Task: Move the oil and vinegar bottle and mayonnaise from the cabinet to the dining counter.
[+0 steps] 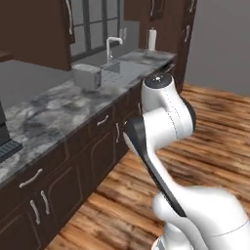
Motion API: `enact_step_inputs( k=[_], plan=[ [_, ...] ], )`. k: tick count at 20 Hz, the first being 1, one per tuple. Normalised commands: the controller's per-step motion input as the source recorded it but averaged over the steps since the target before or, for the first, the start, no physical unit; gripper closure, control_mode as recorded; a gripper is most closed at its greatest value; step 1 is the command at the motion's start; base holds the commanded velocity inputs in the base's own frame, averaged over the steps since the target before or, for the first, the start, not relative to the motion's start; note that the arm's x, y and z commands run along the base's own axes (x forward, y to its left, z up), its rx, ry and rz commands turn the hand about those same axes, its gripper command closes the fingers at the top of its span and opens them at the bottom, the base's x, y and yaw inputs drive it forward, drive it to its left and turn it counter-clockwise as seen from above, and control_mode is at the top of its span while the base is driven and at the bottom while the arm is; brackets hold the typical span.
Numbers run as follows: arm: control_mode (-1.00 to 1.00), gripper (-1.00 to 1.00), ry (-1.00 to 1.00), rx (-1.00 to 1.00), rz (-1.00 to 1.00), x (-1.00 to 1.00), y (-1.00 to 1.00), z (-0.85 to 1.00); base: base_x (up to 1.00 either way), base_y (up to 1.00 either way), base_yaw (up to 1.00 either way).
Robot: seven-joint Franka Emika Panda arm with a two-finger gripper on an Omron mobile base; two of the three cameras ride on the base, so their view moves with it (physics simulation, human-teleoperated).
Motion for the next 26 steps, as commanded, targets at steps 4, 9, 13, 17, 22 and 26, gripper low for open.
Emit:
enact_step_inputs(
  k=[4, 9, 13, 17, 22, 26],
  plan=[
    [1.0, -1.0, 0.0, 0.0, 0.0, 0.0, 0.0, 0.0, 0.94, 0.26, 0.6],
    [1.0, -1.0, 0.0, 0.0, 0.0, 0.0, 0.0, 0.0, 0.73, 0.26, 0.65],
    [1.0, -1.0, 0.0, 0.0, 0.0, 0.0, 0.0, 0.0, 0.84, 0.08, 0.62],
    [1.0, -1.0, 0.0, 0.0, 0.0, 0.0, 0.0, 0.0, 0.87, 0.0, 0.55],
    [1.0, -1.0, 0.0, 0.0, 0.0, 0.0, 0.0, 0.0, 0.81, -0.07, 0.39],
    [1.0, -1.0, 0.0, 0.0, 0.0, 0.0, 0.0, 0.0, 0.71, -0.09, 0.31]
  ],
)
